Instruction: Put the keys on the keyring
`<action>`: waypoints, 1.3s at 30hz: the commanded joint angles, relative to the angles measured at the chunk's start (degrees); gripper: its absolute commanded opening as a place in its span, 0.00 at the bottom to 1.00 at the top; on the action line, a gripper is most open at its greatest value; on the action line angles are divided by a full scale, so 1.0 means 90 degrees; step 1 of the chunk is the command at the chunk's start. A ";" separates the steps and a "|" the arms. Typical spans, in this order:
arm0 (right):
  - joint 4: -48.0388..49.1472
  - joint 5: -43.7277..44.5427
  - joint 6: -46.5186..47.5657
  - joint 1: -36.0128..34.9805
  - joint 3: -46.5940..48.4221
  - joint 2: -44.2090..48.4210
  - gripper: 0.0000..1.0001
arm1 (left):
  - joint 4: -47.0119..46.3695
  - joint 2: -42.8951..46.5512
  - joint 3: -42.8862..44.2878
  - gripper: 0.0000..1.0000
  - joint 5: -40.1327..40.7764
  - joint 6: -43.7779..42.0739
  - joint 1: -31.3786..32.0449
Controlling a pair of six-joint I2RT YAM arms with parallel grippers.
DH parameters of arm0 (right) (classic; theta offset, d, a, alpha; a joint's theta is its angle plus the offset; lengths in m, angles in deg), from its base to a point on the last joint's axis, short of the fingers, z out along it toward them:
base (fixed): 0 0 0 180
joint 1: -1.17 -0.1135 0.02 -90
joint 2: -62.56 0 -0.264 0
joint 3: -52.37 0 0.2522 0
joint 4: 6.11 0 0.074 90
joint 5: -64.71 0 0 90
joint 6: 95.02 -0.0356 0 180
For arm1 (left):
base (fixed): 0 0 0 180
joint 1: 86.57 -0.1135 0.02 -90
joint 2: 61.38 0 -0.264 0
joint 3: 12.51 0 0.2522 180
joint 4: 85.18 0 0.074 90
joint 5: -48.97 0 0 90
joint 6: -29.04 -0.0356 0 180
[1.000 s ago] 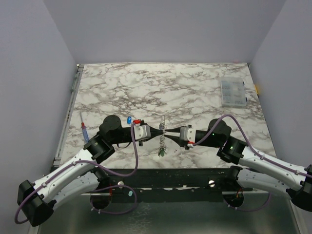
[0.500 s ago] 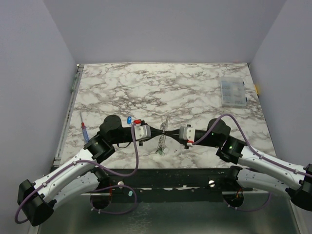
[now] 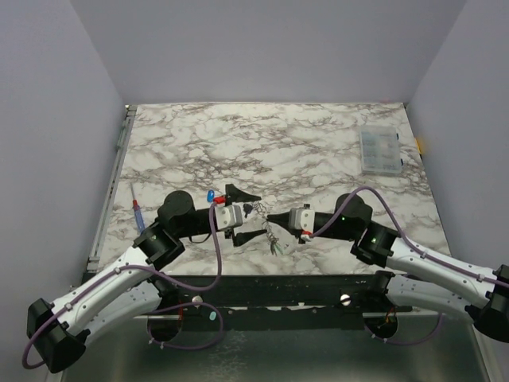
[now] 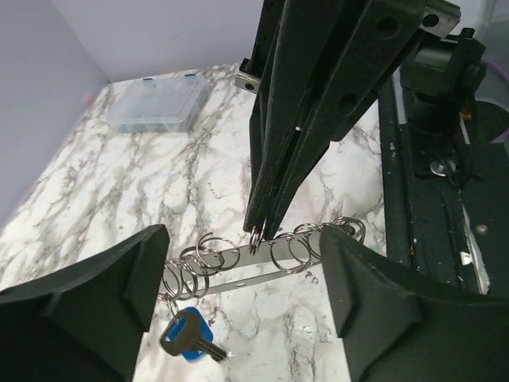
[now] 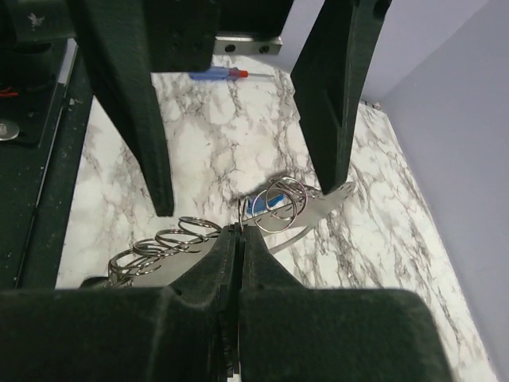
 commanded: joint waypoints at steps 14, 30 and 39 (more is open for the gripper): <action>0.0399 0.1286 0.0325 -0.0101 -0.0222 -0.0184 0.01 | 0.0829 0.0916 -0.0416 0.85 0.3869 0.2666 0.0013; 0.0140 0.2413 -0.0735 -0.0191 -0.0520 0.0084 0.01 | 0.2809 -0.1842 0.1358 0.62 0.5794 0.4420 -0.0660; 0.0205 0.2532 -0.1187 -0.0236 -0.0548 0.0200 0.01 | 0.3396 -0.2884 0.1674 0.51 0.6696 0.6852 -0.1042</action>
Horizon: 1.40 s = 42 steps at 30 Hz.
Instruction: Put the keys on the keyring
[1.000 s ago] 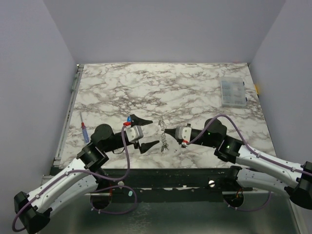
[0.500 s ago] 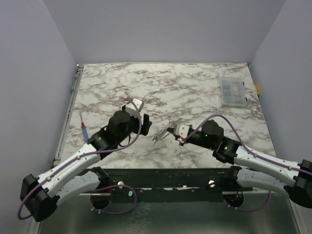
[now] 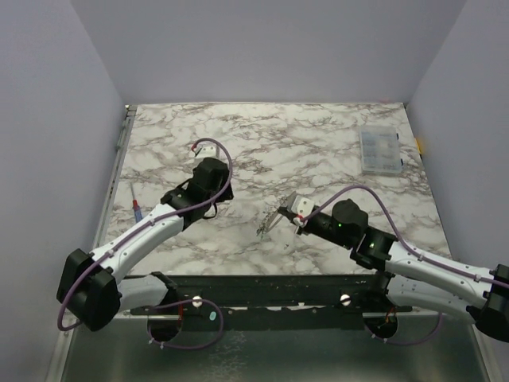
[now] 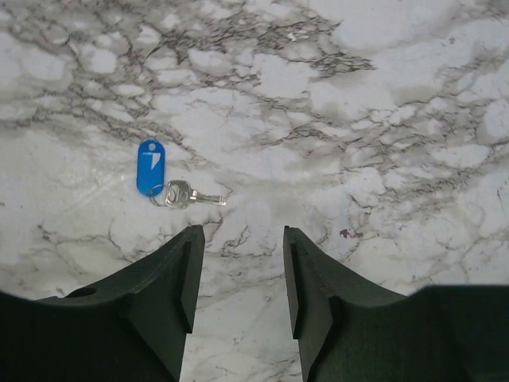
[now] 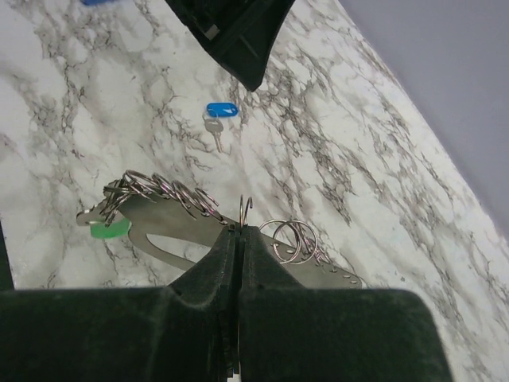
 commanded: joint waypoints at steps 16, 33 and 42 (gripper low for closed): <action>0.0318 -0.0069 -0.0416 -0.0239 -0.0080 0.0597 0.01 | 0.2007 -0.2476 0.1364 0.51 0.2097 0.4909 -0.0567; 0.0090 0.0013 -0.0443 -0.0437 -0.0042 0.0611 0.01 | 0.2822 -0.4186 0.2209 0.51 0.1708 0.5448 -0.0663; 0.0108 0.0009 -0.0430 -0.0524 -0.0057 0.0560 0.01 | 0.2566 -0.4281 0.1967 0.48 0.1650 0.5704 -0.0677</action>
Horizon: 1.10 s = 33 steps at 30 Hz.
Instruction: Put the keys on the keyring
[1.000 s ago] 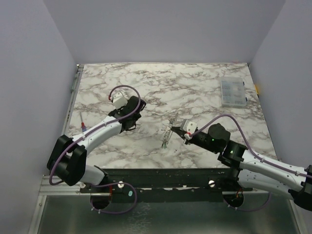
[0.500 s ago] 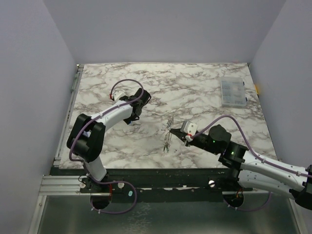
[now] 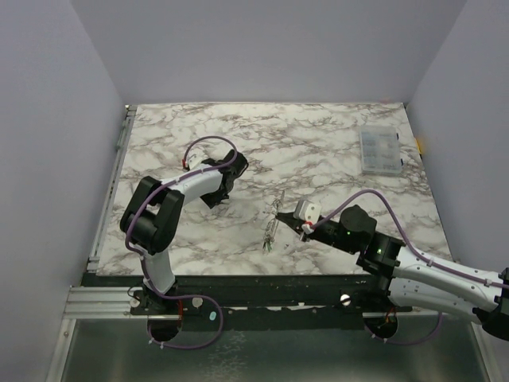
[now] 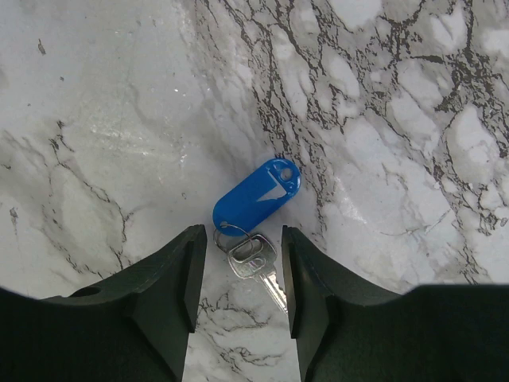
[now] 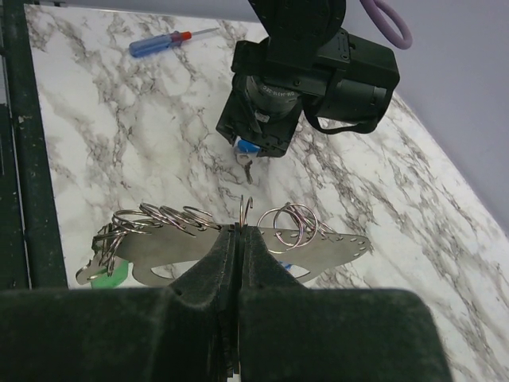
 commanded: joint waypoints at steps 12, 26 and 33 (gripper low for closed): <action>0.0162 0.0015 -0.0019 -0.0170 -0.0062 -0.0034 0.01 | -0.0134 0.0018 -0.0419 0.32 0.0092 0.0374 -0.0074; 0.0183 0.0094 0.0021 -0.0283 -0.0083 -0.0086 0.01 | -0.0164 0.0114 -0.0479 0.08 0.0113 0.0367 -0.0082; 0.0200 0.0152 0.0047 -0.0324 -0.0098 -0.0082 0.01 | -0.0353 0.0515 -0.0651 0.00 0.0173 0.0170 -0.0083</action>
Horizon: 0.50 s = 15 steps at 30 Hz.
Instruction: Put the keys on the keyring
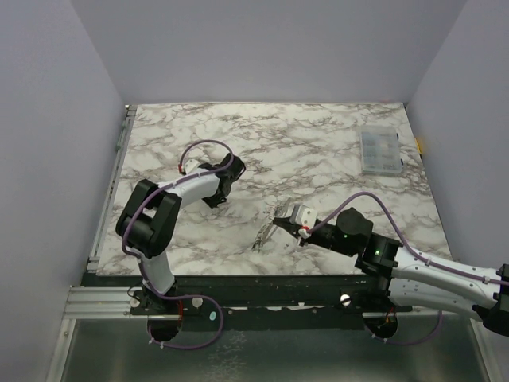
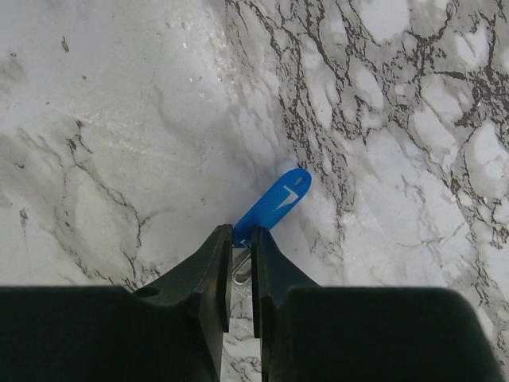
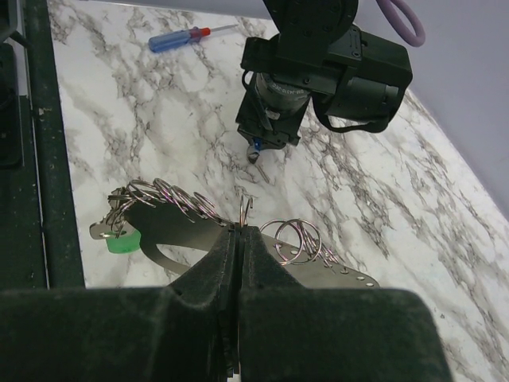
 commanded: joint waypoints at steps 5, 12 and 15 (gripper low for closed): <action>0.0229 0.0125 0.0046 -0.0092 -0.0066 -0.0038 0.01 | -0.0410 0.0696 -0.0459 0.00 -0.0015 -0.0382 -0.0036; 0.0294 0.0125 0.0070 -0.0100 -0.0086 -0.0096 0.01 | -0.0890 0.1201 -0.0883 0.00 -0.0021 -0.0768 -0.0035; 0.0308 0.0123 0.0070 -0.0106 -0.0086 -0.0114 0.01 | -0.1211 0.1527 -0.1201 0.00 0.0025 -0.0989 -0.0035</action>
